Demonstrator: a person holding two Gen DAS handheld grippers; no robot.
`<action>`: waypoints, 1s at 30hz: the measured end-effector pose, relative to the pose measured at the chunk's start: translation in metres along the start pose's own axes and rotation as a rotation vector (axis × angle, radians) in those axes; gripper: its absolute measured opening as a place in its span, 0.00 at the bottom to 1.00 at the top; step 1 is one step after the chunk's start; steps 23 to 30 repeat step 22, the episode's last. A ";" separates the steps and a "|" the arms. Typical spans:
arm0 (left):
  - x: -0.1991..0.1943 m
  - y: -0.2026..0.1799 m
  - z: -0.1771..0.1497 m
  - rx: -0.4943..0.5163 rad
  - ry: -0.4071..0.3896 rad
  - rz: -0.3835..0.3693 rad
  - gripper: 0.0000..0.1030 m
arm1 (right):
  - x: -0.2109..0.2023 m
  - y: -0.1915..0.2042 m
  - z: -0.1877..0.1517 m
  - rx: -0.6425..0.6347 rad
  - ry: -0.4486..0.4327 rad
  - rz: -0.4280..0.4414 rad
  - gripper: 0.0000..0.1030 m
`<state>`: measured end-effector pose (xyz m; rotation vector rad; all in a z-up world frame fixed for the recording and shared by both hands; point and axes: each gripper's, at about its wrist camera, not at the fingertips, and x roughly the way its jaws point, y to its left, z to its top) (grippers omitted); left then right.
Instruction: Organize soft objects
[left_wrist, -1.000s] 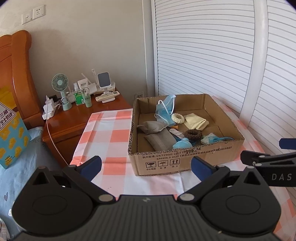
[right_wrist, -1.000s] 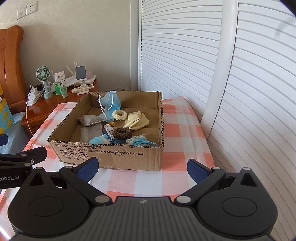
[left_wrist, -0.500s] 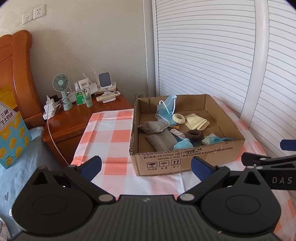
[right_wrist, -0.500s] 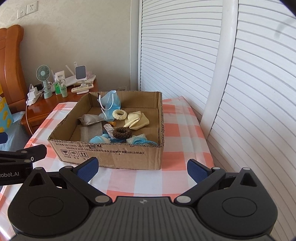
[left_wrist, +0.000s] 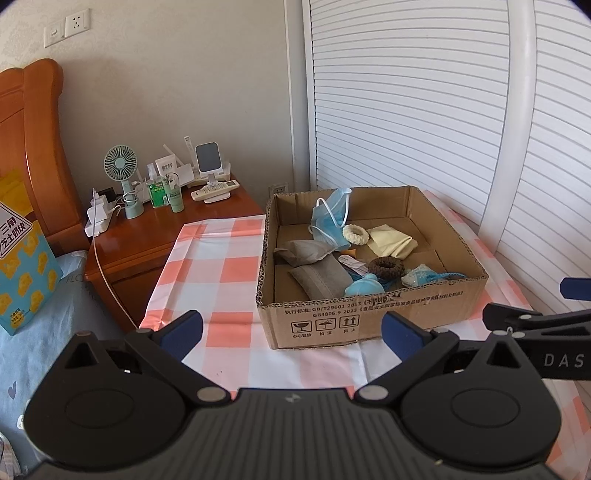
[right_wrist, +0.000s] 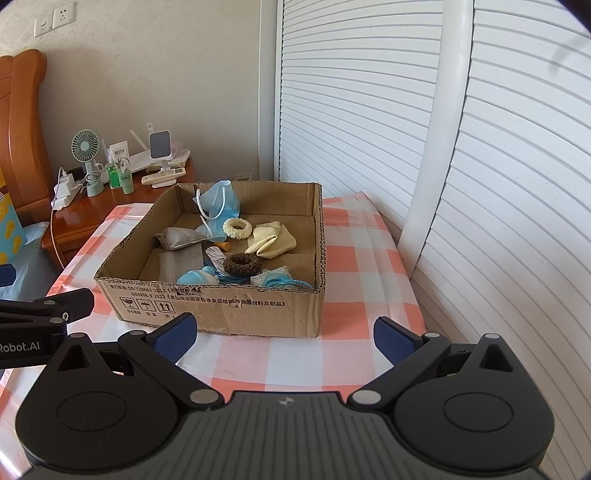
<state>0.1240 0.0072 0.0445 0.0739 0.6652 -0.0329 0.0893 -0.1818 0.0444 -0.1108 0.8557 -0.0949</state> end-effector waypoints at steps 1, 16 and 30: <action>0.000 0.000 0.000 0.000 0.000 -0.001 0.99 | 0.000 0.000 0.000 0.000 -0.001 0.000 1.00; 0.000 -0.001 0.000 0.000 0.002 -0.003 0.99 | -0.001 -0.001 -0.001 -0.001 -0.001 0.001 1.00; 0.000 -0.003 0.000 -0.001 0.002 -0.002 0.99 | -0.001 -0.001 -0.002 -0.001 -0.002 -0.001 1.00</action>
